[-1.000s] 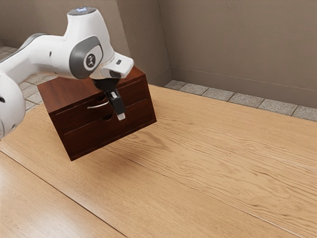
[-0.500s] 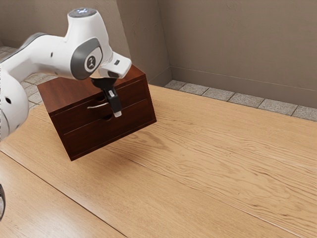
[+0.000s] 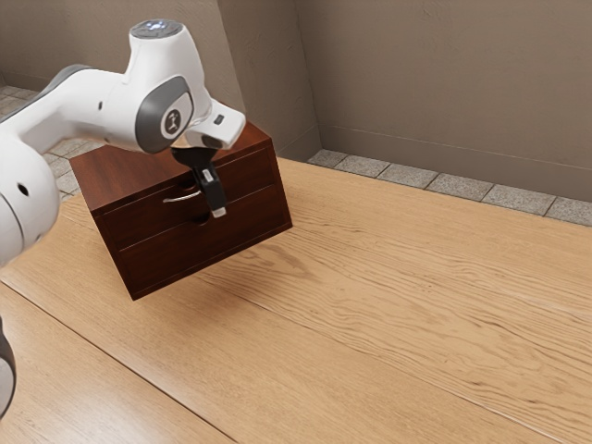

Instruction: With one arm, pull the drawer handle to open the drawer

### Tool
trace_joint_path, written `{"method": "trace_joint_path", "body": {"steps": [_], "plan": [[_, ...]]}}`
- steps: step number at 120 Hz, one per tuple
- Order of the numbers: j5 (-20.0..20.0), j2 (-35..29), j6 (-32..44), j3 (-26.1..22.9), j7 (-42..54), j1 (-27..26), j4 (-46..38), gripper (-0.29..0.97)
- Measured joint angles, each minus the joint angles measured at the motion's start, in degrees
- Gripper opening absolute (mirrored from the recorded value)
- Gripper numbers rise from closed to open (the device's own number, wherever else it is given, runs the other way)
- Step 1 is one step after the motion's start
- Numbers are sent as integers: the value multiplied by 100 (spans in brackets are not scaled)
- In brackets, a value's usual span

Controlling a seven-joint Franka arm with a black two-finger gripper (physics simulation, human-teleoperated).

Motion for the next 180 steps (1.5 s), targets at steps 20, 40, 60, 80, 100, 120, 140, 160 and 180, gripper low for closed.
{"method": "trace_joint_path", "body": {"steps": [20,40,60,80,100,120,140,160,180], "plan": [[38,-105,20,-3,0,-6,-103,68],[69,-186,50,-9,-4,-7,-251,68],[76,-231,96,-9,-12,-7,-336,67],[116,-227,117,-8,-67,-7,-369,61],[269,-226,126,-9,-163,-7,-378,58],[323,-226,130,-9,-243,-7,-380,56],[351,-226,131,-8,-315,-7,-381,56],[409,-227,128,-9,-384,-7,-385,56],[421,-223,133,-9,-442,-6,-466,57]]}}
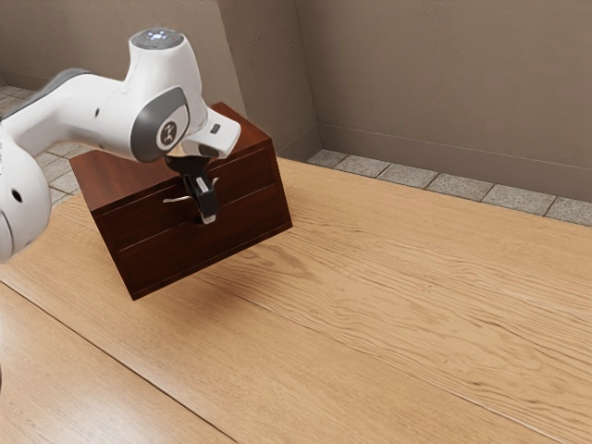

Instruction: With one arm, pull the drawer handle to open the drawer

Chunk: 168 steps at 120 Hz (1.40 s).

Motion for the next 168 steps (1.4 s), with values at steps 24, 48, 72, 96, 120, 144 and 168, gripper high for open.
{"method": "trace_joint_path", "body": {"steps": [24,48,72,96,120,144,168], "plan": [[-22,2,8,0,-50,8,-48,58],[-69,-3,7,2,-84,-13,-89,59],[-78,-71,2,-6,-111,-78,-192,56],[-77,-215,-3,-30,-130,-114,-356,55],[-132,-362,-20,-65,-143,-134,-502,54],[-234,-447,-41,-87,-151,-173,-607,56],[-352,-603,-58,-130,-156,-225,-778,55]]}}
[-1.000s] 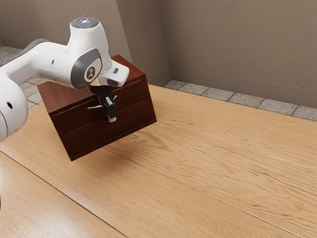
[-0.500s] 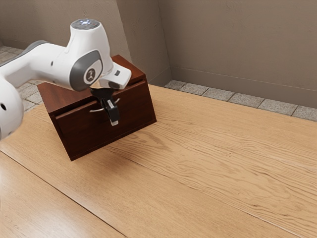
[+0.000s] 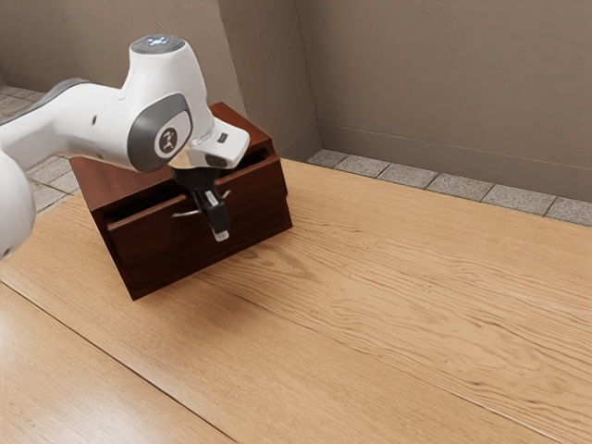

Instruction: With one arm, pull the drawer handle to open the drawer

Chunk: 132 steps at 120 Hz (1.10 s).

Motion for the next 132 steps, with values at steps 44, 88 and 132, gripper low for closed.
{"method": "trace_joint_path", "body": {"steps": [44,88,132], "plan": [[-65,-340,30,-85,-25,-85,-430,57],[-64,-591,113,-305,-95,-83,-744,55],[-61,-834,180,-523,-187,-42,-1030,54]]}}
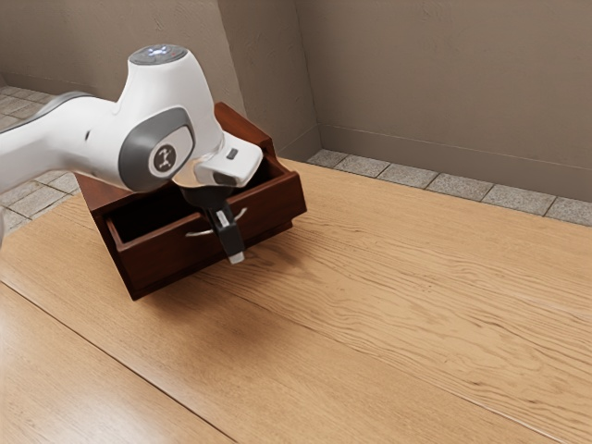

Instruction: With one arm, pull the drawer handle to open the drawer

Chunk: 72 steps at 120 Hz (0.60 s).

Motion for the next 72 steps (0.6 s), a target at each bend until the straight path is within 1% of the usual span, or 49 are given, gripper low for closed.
{"method": "trace_joint_path", "body": {"steps": [49,72], "plan": [[0,-404,66,-262,-99,48,-412,52],[3,-533,82,-407,-160,163,-564,55]]}}
